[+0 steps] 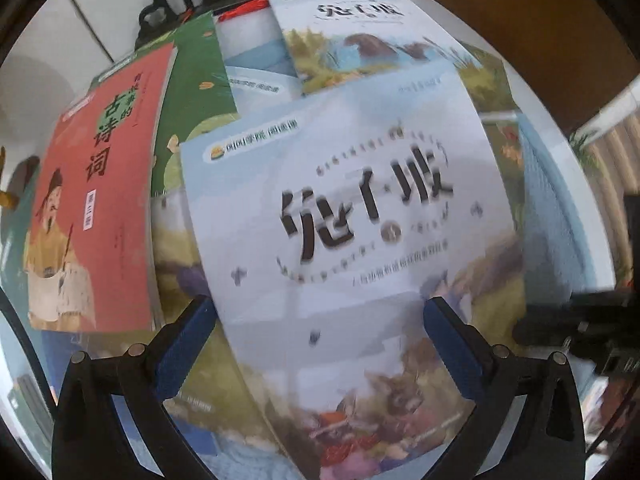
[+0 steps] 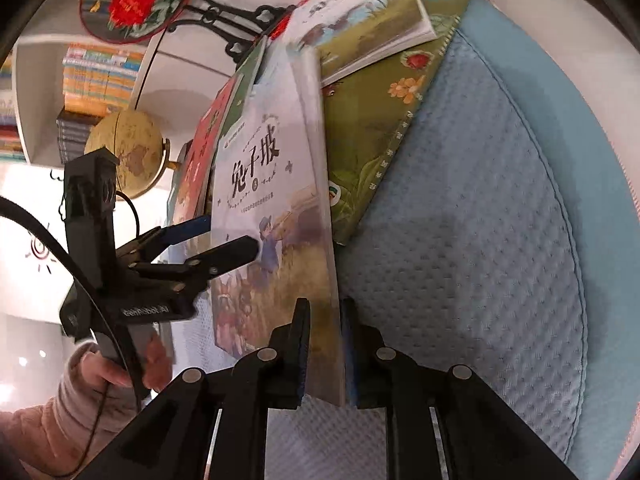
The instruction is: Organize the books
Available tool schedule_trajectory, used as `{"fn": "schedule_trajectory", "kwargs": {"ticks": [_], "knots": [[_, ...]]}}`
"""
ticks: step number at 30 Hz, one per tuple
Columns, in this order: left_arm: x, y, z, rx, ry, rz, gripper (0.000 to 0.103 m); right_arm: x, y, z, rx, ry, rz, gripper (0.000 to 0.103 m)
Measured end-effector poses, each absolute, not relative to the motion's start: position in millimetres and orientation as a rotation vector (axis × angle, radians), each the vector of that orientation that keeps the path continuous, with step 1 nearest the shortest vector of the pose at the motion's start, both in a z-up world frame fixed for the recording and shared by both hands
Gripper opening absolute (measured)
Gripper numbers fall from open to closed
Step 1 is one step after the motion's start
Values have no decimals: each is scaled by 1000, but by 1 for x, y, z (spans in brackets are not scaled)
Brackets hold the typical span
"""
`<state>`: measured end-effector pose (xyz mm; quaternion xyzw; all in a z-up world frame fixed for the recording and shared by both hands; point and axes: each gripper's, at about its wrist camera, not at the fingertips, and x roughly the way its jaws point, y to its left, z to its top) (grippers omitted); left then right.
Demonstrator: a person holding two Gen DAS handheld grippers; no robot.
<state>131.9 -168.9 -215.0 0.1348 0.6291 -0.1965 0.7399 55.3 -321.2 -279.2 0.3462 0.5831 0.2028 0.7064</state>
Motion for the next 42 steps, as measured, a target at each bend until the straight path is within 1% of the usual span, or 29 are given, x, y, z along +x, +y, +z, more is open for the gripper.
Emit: {"fn": "schedule_trajectory", "kwargs": {"ticks": [2, 5, 9, 12, 18, 21, 23, 24, 25, 26, 27, 28, 31, 34, 37, 38, 39, 40, 42], "knots": [[148, -172, -216, 285, 1457, -411, 103, 54, -319, -277, 752, 1293, 452, 14], [162, -183, -221, 345, 1554, -375, 103, 50, -318, -275, 730, 1288, 448, 14], [181, -193, -225, 351, 1616, -365, 103, 50, -318, -275, 737, 1291, 447, 14], [185, -194, -221, 316, 1580, -355, 103, 50, -314, -272, 712, 1288, 442, 14], [167, -185, -215, 292, 1465, -364, 103, 53, -303, -266, 623, 1287, 444, 14], [155, -174, -211, 235, 1420, -388, 101, 49, -297, -263, 541, 1231, 474, 14], [144, -163, -206, 217, 1380, -413, 95, 48, -303, -268, 606, 1206, 483, 14], [140, -155, -202, 195, 1355, -423, 84, 48, -308, -273, 654, 1195, 491, 14], [139, -146, -199, 152, 1343, -428, 76, 48, -313, -278, 702, 1183, 504, 14], [141, -138, -198, 108, 1338, -430, 72, 51, -315, -282, 731, 1168, 522, 14], [145, -127, -195, 32, 1340, -426, 64, 52, -316, -283, 732, 1158, 534, 12], [150, -116, -194, -45, 1348, -419, 57, 52, -315, -284, 719, 1145, 546, 12], [150, -92, -196, -179, 1362, -435, 53, 52, -314, -287, 721, 1127, 567, 12], [147, -78, -190, -219, 1348, -481, 53, 56, -314, -291, 751, 1138, 571, 11], [134, -55, -191, -375, 1330, -549, 52, 58, -315, -292, 757, 1152, 572, 11], [135, -48, -200, -468, 1368, -565, 49, 57, -316, -292, 764, 1156, 569, 11], [135, -45, -213, -518, 1415, -556, 41, 58, -315, -292, 770, 1160, 566, 11], [135, -58, -213, -507, 1437, -541, 38, 59, -314, -292, 771, 1163, 561, 11], [131, -64, -208, -436, 1391, -539, 34, 60, -313, -290, 758, 1167, 550, 11]]}}
